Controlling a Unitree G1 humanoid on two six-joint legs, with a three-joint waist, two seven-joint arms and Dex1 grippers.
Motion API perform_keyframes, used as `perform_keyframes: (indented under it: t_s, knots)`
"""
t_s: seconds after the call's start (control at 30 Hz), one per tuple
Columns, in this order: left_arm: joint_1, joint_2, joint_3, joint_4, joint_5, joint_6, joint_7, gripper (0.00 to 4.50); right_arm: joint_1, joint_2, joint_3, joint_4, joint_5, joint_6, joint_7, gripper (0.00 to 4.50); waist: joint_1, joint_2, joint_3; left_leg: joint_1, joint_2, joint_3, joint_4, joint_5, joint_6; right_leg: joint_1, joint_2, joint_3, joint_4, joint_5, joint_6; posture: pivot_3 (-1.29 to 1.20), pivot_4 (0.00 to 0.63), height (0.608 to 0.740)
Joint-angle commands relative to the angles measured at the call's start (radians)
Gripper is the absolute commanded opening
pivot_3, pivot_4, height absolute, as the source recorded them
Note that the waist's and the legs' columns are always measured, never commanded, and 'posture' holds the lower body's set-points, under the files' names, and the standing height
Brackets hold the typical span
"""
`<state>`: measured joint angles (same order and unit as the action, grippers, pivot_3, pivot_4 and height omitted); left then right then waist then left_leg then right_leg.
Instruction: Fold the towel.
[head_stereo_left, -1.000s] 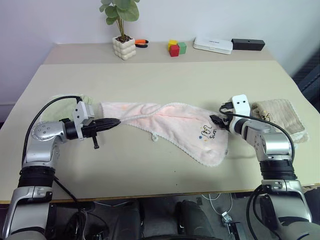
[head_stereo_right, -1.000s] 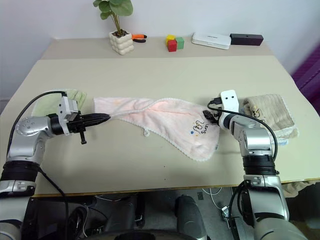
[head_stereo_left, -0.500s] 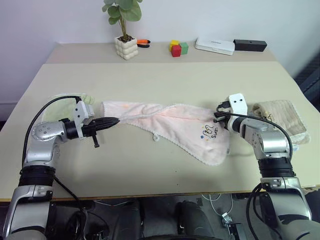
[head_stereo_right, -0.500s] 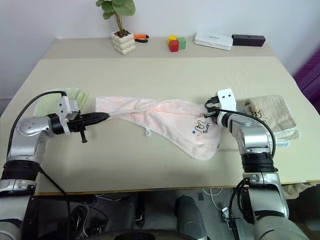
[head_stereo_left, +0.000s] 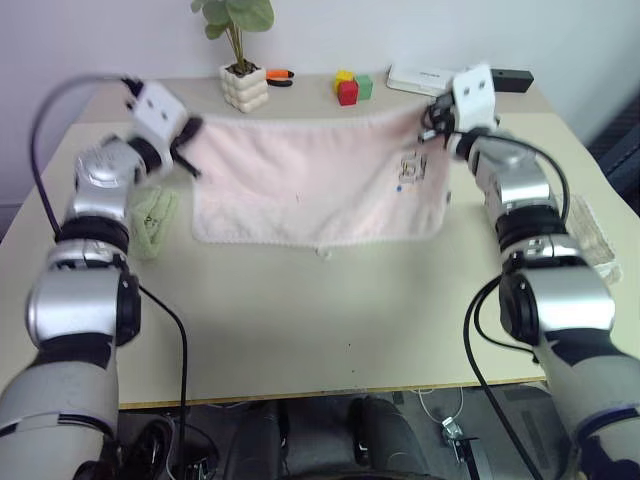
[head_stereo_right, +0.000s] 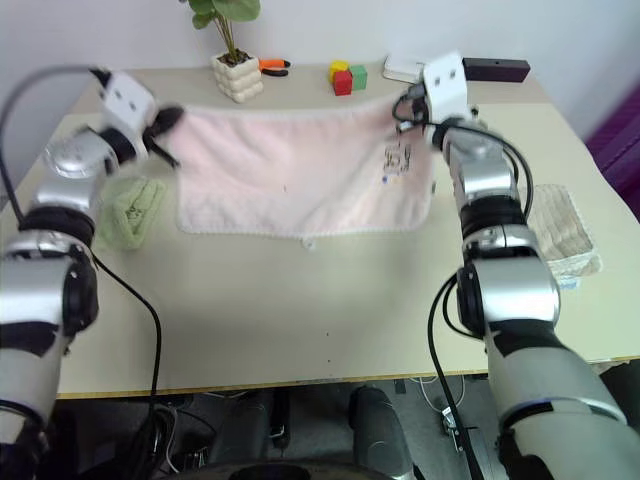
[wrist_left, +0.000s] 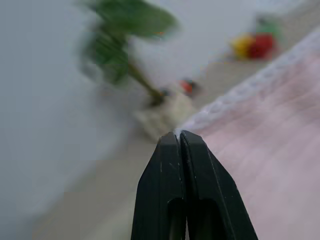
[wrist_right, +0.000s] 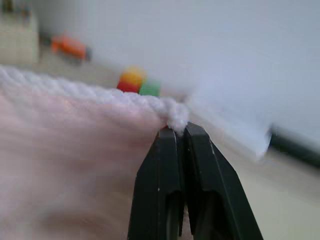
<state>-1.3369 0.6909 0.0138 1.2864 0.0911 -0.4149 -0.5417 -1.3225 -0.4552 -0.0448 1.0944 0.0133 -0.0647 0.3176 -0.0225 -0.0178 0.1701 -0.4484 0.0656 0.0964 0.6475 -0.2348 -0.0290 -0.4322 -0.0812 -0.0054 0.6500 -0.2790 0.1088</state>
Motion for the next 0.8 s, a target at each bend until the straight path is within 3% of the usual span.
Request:
perform_keyframes:
  t_s: [0.03,0.17,0.37,0.5,0.63,0.8]
  knots:
    - [-0.059,0.075,0.013,0.001,0.026,-0.089,0.012,0.00,-0.012,-0.051,-0.063,-0.022,0.032,-0.118,0.009,0.08,0.002,0.000,0.000,0.001,0.000,0.001,-0.001,0.000,0.000,0.000,0.000,0.000,0.000,0.000,0.000,0.00,0.150,0.735]
    - [-0.015,0.108,0.060,-0.013,-0.047,-0.171,-0.207,0.00,0.165,-0.060,-0.085,-0.238,0.113,-0.112,0.188,0.08,0.007,0.000,0.000,0.003,0.002,0.008,-0.001,0.000,0.000,0.003,-0.001,-0.001,-0.002,-0.001,0.001,0.00,0.150,0.735]
    - [0.183,0.097,0.103,-0.067,-0.149,-0.274,-0.547,0.00,0.546,-0.050,-0.041,-0.755,0.242,0.118,0.365,0.08,0.005,0.001,0.000,0.005,0.003,0.008,0.007,0.000,0.000,0.005,-0.001,-0.001,0.004,-0.001,0.001,0.00,0.150,0.735]
    - [0.307,0.104,0.138,-0.125,-0.248,-0.265,-0.803,0.00,0.751,-0.123,-0.034,-0.958,0.261,0.253,0.443,0.08,0.006,0.001,0.000,0.005,0.003,0.007,0.009,0.000,0.000,0.005,-0.001,-0.001,0.006,-0.001,0.001,0.00,0.150,0.735]
    - [0.423,0.127,0.155,-0.215,-0.335,-0.159,-1.030,0.00,0.871,-0.199,-0.050,-1.096,0.316,0.358,0.515,0.08,0.008,0.001,0.000,0.005,0.003,0.007,0.011,-0.001,0.002,0.005,-0.001,-0.001,0.006,-0.001,0.001,0.00,0.150,0.735]
    - [0.608,0.221,0.066,-0.429,-0.471,0.002,-1.073,0.00,0.970,-0.291,-0.067,-1.193,0.368,0.426,0.607,0.08,0.008,0.001,0.000,0.005,0.004,0.006,0.014,-0.005,0.009,0.006,-0.001,0.000,0.009,-0.001,0.001,0.00,0.150,0.735]
